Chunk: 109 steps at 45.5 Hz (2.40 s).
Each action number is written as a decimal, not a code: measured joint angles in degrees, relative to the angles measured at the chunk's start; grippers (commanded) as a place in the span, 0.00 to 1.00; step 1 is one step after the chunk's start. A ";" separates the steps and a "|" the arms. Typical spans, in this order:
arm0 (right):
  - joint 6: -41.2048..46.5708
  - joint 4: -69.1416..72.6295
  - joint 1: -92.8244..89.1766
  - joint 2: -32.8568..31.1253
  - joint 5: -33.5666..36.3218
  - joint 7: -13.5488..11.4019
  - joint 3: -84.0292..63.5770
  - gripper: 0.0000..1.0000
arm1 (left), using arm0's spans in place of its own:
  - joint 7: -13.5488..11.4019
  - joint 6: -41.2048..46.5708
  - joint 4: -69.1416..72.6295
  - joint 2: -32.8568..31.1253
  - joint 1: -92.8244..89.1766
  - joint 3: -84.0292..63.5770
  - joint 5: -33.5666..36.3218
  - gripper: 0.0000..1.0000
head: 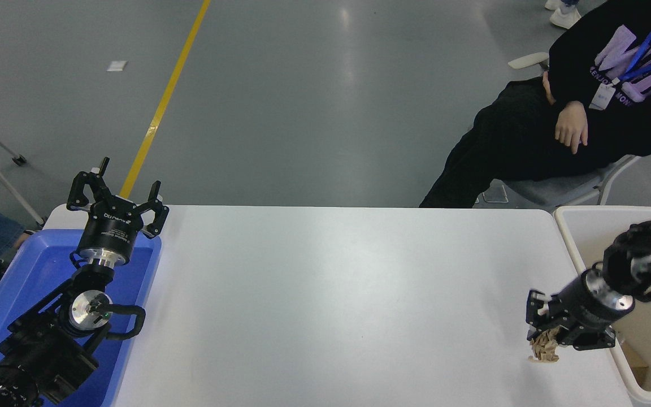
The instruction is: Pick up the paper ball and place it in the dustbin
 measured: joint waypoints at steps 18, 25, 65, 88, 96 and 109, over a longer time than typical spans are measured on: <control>5.12 10.71 23.23 -4.65 3.01 0.03 -8.61 0.00 | 0.00 0.00 0.01 0.02 0.07 0.02 0.00 0.98; 5.58 13.33 33.71 -5.22 4.40 0.03 -13.50 0.00 | 0.00 0.00 0.01 0.04 0.07 0.02 0.01 0.98; 5.99 10.46 50.28 -9.29 5.28 -0.10 -22.41 0.00 | -0.07 -0.01 -0.02 0.04 0.14 -0.01 0.01 0.98; -28.09 -17.86 -2.31 -9.89 4.91 0.29 -4.89 0.00 | -0.15 0.00 0.01 0.02 0.16 -0.06 -0.01 0.98; -36.91 -28.77 -16.27 -4.11 -0.07 3.27 0.15 0.00 | -0.15 0.00 0.01 0.01 0.16 -0.07 0.01 0.98; -45.11 -47.52 -33.78 6.21 -5.87 10.32 5.17 0.00 | -0.20 0.00 0.01 0.02 0.14 -0.07 0.01 0.98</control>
